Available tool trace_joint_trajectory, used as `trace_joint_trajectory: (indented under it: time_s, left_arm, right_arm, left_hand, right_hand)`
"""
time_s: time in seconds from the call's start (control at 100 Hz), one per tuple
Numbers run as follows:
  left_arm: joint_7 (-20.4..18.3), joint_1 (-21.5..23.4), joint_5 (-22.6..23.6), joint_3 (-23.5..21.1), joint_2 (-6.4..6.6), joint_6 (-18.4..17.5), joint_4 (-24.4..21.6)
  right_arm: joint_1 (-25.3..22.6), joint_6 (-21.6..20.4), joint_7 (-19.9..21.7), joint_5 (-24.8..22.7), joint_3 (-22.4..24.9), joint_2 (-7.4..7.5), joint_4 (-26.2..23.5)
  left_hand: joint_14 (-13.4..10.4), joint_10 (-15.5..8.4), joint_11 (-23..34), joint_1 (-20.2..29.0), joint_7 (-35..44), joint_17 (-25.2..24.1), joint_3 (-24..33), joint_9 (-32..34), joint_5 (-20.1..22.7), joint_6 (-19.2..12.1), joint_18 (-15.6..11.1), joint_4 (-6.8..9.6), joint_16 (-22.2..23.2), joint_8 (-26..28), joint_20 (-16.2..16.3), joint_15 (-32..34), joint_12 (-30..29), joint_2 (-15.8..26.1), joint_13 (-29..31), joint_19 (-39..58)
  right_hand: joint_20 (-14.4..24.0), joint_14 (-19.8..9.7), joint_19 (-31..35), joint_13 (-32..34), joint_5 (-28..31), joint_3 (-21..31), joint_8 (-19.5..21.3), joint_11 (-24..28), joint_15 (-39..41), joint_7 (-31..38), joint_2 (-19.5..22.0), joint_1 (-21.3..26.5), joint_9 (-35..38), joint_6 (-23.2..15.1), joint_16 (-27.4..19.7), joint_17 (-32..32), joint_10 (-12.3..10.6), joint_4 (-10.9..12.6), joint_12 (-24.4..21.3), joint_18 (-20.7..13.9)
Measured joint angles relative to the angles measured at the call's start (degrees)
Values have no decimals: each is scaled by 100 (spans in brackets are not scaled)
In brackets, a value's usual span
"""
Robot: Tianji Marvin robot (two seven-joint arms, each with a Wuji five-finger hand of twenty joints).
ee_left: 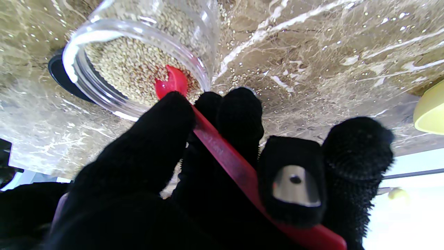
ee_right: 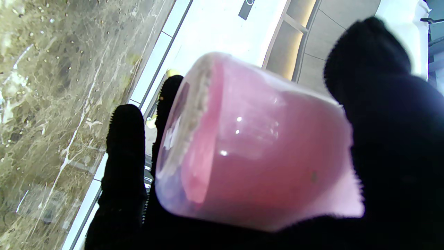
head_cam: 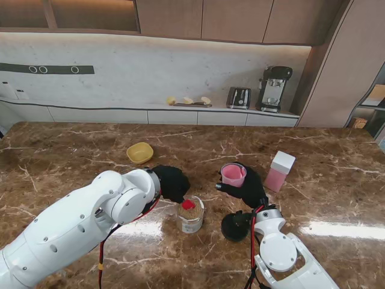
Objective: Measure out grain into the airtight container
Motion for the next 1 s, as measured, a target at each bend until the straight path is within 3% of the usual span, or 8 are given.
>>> trace_joint_trajectory:
  time_s: [0.48,1.0]
  left_arm:
    - [-50,-264,-144,354,11,-18,84]
    - [-207,-330,-846,441,35,263,162]
  right_arm:
    - [8,-7,30,13,-24,5,14]
    - [7,-5,26,19,-20,4,27]
  left_hand:
    - [-2,-18,0,0,8,0,54,1,1,-1,-32,0,-6,-40,-1,1,0,-8,0,1]
    - [-9,-89,0,0,10,-31,-25,1,1,-65,-41,3,-42,244,-1,1,87,-1,0,66]
  right_hand:
    - [0,0,-2,-62,-6,22,0,0,-62,0,0,1,-5,0,0,-8,-1,0,-6,1]
    - [0,-1,-4,-62,-14,51,0,0,-62,0,0,1,-62,0,-1,-11,-5,0,-62,2]
